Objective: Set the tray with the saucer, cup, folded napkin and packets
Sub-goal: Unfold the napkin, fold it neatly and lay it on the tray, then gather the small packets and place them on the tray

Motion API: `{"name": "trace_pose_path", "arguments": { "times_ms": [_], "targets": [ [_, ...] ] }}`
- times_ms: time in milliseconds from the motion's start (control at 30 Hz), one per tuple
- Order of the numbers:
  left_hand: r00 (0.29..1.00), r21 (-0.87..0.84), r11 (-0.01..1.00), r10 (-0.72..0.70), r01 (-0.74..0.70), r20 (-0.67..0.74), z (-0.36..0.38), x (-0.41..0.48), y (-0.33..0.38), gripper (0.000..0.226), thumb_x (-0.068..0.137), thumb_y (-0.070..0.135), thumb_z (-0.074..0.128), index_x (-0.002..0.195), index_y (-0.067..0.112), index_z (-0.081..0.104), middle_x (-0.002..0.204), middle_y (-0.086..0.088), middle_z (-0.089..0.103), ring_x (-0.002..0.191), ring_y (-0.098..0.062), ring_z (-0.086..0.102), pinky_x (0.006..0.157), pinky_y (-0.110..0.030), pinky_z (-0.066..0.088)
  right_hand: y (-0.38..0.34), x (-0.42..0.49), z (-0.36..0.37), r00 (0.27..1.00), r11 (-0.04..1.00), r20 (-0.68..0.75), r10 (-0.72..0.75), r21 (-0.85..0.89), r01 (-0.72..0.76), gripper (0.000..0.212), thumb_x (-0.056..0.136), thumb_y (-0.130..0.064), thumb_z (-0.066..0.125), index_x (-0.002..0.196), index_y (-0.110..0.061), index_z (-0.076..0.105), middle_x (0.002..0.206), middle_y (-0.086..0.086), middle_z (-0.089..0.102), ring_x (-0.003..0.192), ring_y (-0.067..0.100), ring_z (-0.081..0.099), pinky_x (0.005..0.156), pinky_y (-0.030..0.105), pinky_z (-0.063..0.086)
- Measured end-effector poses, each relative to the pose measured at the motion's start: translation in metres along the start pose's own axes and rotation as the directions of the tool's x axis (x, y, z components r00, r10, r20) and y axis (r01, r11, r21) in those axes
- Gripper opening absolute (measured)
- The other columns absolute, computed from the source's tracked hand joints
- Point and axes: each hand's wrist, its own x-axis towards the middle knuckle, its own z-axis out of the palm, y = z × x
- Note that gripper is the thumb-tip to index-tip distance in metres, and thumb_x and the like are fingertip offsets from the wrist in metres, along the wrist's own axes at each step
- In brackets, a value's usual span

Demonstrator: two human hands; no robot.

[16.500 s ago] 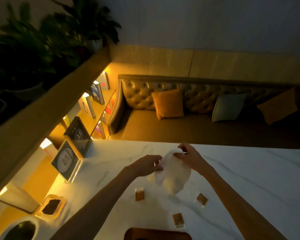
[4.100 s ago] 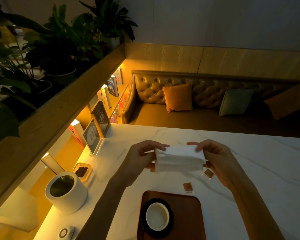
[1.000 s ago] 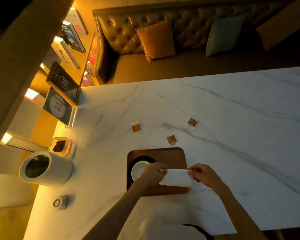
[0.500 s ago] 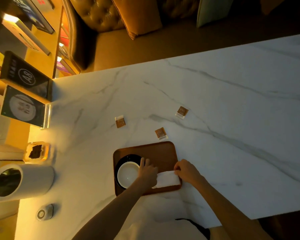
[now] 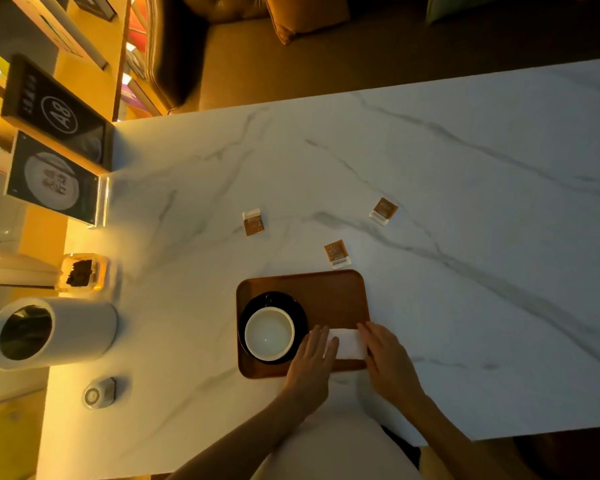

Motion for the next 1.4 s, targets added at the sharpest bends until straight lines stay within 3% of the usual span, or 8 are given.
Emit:
{"name": "trace_pose_path", "arguments": {
  "times_ms": [367, 500, 633, 867, 1000, 1067, 1200, 1400],
  "targets": [
    [0.992, 0.052, 0.998, -0.035, 0.029, 0.119, 0.006, -0.005, 0.005, 0.092, 0.09, 0.009, 0.057, 0.154, 0.015, -0.009, 0.162, -0.017, -0.015, 0.15, -0.036, -0.014, 0.122, -0.049, 0.002, -0.003, -0.015, 0.006, 0.956, 0.903, 0.287, -0.056, -0.393, 0.171, 0.079, 0.069, -0.04, 0.068, 0.142, -0.031, 0.038, 0.148, 0.012, 0.042, 0.133, 0.04, 0.042, 0.101, 0.061, 0.037],
    [0.995, 0.061, 0.998, -0.024, 0.018, 0.101, 0.012, -0.007, 0.002, 0.102, 0.087, 0.013, 0.062, 0.152, 0.019, -0.016, 0.159, -0.011, -0.027, 0.146, -0.031, -0.026, 0.118, -0.046, -0.008, 0.001, -0.017, 0.005, 0.951, 0.878, 0.305, -0.057, -0.438, 0.193, 0.08, 0.07, -0.043, 0.066, 0.143, -0.031, 0.036, 0.149, 0.012, 0.04, 0.135, 0.04, 0.038, 0.111, 0.059, 0.008],
    [0.992, -0.077, 0.996, -0.024, 0.033, 0.124, 0.013, -0.01, 0.002, 0.108, 0.084, 0.01, 0.062, 0.151, 0.025, -0.021, 0.157, -0.005, -0.035, 0.142, -0.027, -0.034, 0.121, -0.046, 0.021, 0.001, -0.019, 0.007, 0.943, 0.877, 0.333, -0.022, -0.446, 0.178, 0.082, 0.069, -0.049, 0.066, 0.143, -0.03, 0.038, 0.148, 0.014, 0.04, 0.133, 0.041, 0.041, 0.105, 0.062, 0.03],
    [0.989, -0.042, 0.999, -0.013, 0.02, 0.145, -0.001, -0.011, 0.008, 0.1, 0.087, 0.012, 0.059, 0.153, 0.018, -0.016, 0.159, -0.01, -0.031, 0.145, -0.032, -0.029, 0.115, -0.042, 0.034, -0.006, -0.021, 0.006, 0.947, 0.911, 0.321, 0.006, -0.392, 0.128, 0.074, 0.071, -0.05, 0.067, 0.139, -0.032, 0.045, 0.144, 0.012, 0.048, 0.127, 0.04, 0.05, 0.098, 0.062, 0.039],
    [0.991, -0.026, 0.998, -0.057, 0.06, 0.122, -0.012, -0.008, 0.017, 0.085, 0.091, 0.006, 0.052, 0.155, 0.017, -0.003, 0.162, -0.01, -0.021, 0.149, -0.033, -0.019, 0.103, -0.039, 0.048, -0.011, -0.018, -0.003, 0.961, 0.921, 0.275, 0.009, -0.376, 0.099, 0.066, 0.093, -0.058, 0.007, 0.131, -0.031, 0.053, 0.135, 0.011, 0.058, 0.119, 0.034, 0.058, 0.111, 0.055, 0.007],
    [0.997, -0.006, 1.0, -0.023, 0.024, 0.073, -0.016, -0.011, 0.019, 0.081, 0.09, 0.002, 0.05, 0.155, 0.017, 0.003, 0.163, -0.01, -0.014, 0.151, -0.033, -0.012, 0.107, -0.043, 0.045, -0.013, -0.016, -0.007, 0.983, 0.949, 0.183, -0.018, -0.306, 0.074, 0.082, 0.087, -0.061, -0.01, 0.139, -0.03, 0.044, 0.147, 0.009, 0.044, 0.135, 0.03, 0.042, 0.116, 0.051, 0.002],
    [0.994, -0.036, 0.999, 0.025, -0.029, -0.11, -0.024, -0.024, 0.018, 0.066, 0.09, 0.006, 0.049, 0.15, 0.016, 0.023, 0.164, -0.01, 0.01, 0.152, -0.028, 0.001, 0.121, -0.047, 0.018, -0.015, -0.021, -0.014, 0.994, 0.987, 0.042, 0.098, -0.134, -0.092, 0.049, 0.097, -0.048, 0.028, 0.14, -0.028, 0.041, 0.15, -0.002, 0.04, 0.139, 0.015, 0.033, 0.119, 0.043, 0.009],
    [0.959, 0.026, 0.998, -0.044, 0.053, -0.281, -0.05, -0.038, -0.008, 0.057, 0.098, 0.037, 0.034, 0.151, 0.024, 0.021, 0.165, -0.009, 0.004, 0.151, -0.032, -0.011, 0.118, -0.061, -0.009, -0.019, -0.03, -0.025, 0.99, 0.989, -0.064, 0.126, -0.069, -0.13, 0.044, 0.097, -0.043, 0.038, 0.138, -0.027, 0.045, 0.147, 0.0, 0.044, 0.139, 0.018, 0.035, 0.118, 0.046, 0.018]
  ]
}}
